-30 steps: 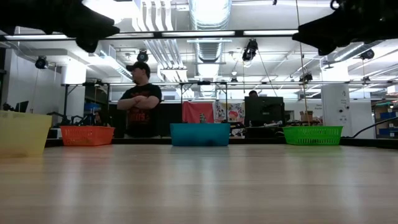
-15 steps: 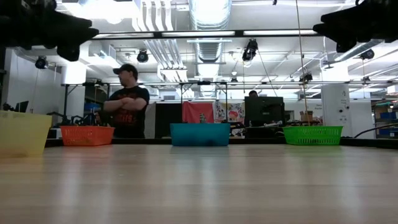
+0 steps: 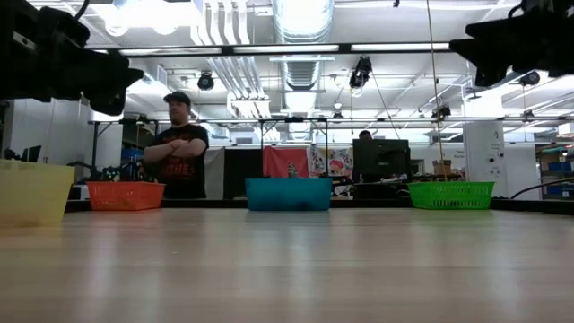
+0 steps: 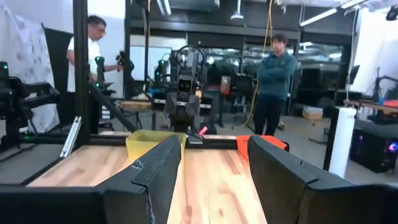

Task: Sort rubber bands into baskets
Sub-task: Return to Home Position

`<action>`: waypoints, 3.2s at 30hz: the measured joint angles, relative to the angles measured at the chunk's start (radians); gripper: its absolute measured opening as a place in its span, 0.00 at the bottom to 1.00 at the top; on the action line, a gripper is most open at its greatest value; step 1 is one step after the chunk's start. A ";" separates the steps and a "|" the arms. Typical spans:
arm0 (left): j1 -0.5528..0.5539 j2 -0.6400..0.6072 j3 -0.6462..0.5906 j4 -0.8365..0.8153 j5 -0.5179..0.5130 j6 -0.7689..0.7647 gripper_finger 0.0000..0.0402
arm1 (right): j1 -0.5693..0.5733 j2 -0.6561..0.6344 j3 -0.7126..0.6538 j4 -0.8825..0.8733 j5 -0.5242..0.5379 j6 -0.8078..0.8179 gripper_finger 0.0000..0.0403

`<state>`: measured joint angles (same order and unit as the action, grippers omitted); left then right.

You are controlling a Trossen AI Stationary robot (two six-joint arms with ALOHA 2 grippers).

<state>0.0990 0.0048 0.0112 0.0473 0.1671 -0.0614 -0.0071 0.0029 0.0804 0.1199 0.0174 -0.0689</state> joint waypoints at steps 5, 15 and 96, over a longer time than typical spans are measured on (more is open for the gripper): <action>0.000 0.005 -0.001 0.000 0.000 -0.001 0.28 | 0.000 0.007 -0.067 0.055 0.010 -0.019 0.45; 0.000 0.056 0.005 -0.007 -0.001 -0.079 0.28 | 0.000 0.013 -0.068 0.047 0.019 0.006 0.45; 0.001 0.092 0.010 0.086 -0.079 -0.089 0.28 | 0.000 0.020 -0.069 0.045 0.021 0.024 0.45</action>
<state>0.0998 0.0967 0.0216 0.1329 0.0878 -0.1509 -0.0074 0.0227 0.0113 0.1650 0.0380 -0.0448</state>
